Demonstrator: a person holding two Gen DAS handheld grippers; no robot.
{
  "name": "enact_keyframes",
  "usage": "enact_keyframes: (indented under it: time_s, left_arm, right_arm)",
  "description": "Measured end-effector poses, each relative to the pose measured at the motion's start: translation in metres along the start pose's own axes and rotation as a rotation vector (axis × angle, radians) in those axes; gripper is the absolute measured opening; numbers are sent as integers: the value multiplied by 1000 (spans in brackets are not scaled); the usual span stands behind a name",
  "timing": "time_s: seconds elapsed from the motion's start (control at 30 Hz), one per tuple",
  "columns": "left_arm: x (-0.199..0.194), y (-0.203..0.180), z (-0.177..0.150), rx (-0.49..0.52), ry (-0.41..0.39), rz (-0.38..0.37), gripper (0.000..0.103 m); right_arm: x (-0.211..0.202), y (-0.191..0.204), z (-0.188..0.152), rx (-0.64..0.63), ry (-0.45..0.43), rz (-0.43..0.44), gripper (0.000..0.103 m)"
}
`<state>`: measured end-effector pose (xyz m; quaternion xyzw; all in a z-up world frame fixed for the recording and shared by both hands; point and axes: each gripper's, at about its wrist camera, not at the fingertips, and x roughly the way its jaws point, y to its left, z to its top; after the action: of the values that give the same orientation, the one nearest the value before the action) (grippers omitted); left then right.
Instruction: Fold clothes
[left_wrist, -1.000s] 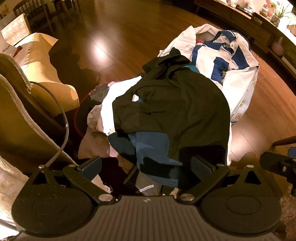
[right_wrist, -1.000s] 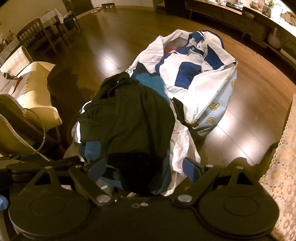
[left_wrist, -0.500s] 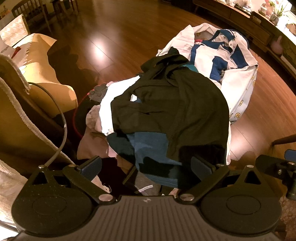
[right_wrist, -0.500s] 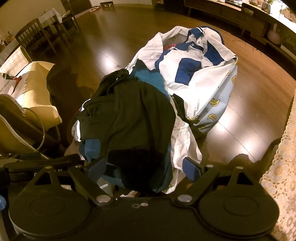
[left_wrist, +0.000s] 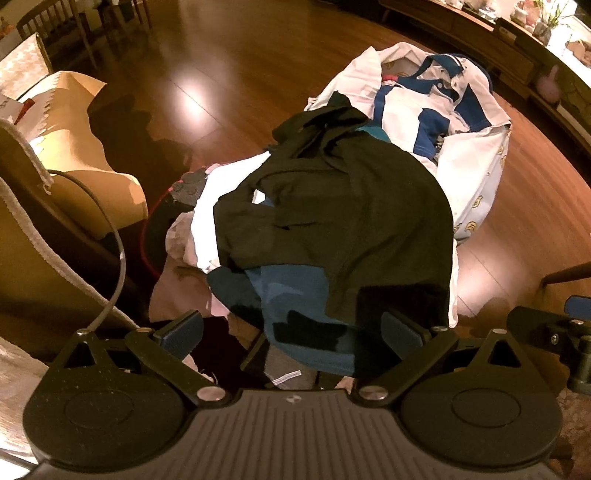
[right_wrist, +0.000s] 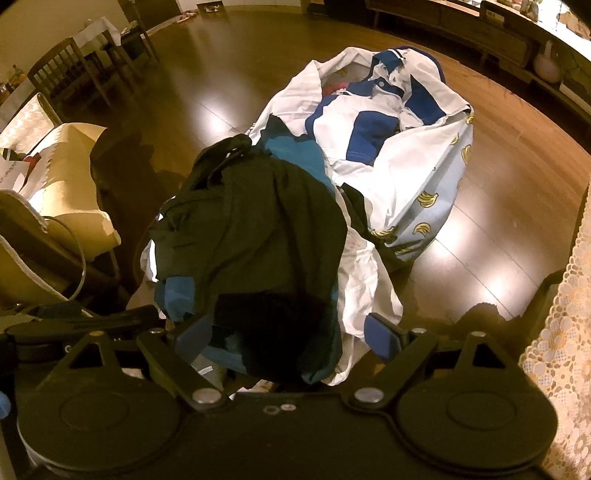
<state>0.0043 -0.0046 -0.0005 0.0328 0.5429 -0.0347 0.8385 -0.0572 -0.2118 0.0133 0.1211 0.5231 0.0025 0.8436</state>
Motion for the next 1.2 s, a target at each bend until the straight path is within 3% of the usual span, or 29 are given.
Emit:
enact_keyframes:
  time_s: [0.87,1.03,1.2]
  left_arm:
    - [17,2,4,-7,10,6,103]
    - [22,6,21,-3,14,-21,103]
    - [19,12,57,-22,-37,-44,103]
  right_arm:
    - [9,-16,1,24,-5,18,103]
    - [15,-21,9,19,2,18,103]
    - [13,-22,43,-25,-31,15,103]
